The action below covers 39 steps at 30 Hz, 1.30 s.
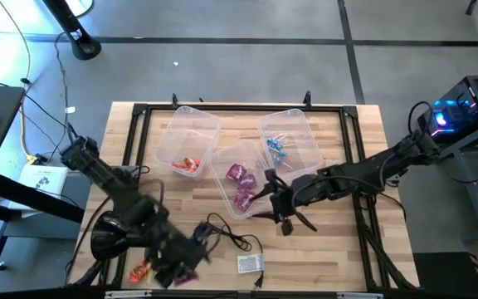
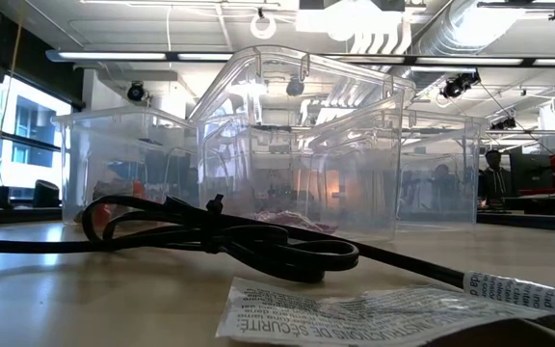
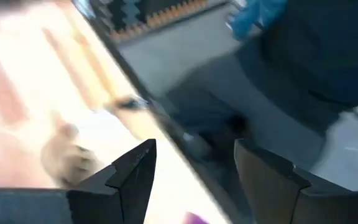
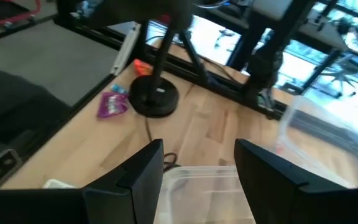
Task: Sort candy
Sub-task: Put the violet candy into the center transparent bin
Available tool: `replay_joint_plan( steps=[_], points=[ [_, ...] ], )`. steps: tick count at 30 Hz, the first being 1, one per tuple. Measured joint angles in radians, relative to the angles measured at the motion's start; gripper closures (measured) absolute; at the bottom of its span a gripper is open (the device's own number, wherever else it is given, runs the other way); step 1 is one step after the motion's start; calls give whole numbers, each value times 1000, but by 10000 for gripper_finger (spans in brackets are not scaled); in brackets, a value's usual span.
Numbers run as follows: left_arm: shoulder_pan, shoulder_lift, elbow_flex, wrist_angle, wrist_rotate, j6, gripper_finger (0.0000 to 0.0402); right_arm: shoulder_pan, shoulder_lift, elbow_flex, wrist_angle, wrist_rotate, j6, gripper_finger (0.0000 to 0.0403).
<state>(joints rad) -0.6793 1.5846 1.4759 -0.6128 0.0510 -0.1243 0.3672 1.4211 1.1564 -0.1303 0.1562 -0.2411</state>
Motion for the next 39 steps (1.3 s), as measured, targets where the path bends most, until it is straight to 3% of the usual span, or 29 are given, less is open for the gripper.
replay_joint_plan(
  steps=[4,7,10,16,23,26,31,39],
  points=[
    [91,-24,66,-90,-73,141,193,3,2,0,0,-37,40,210],
    [164,-42,75,-174,-148,162,193,18,-1,0,-3,-38,61,210],
    [228,-43,63,-178,-117,164,193,42,3,0,-7,-77,83,210],
    [276,-41,-116,53,170,160,193,80,64,0,-12,-112,163,210],
    [264,-40,-450,493,208,-11,193,93,199,0,43,-108,220,210],
    [263,-40,-547,600,146,-50,193,84,257,0,117,-109,244,210],
    [276,-40,-636,615,-93,-80,193,57,322,0,152,-112,310,210],
    [192,-40,-733,699,-143,-252,193,57,350,0,235,-108,453,210]
  ],
)
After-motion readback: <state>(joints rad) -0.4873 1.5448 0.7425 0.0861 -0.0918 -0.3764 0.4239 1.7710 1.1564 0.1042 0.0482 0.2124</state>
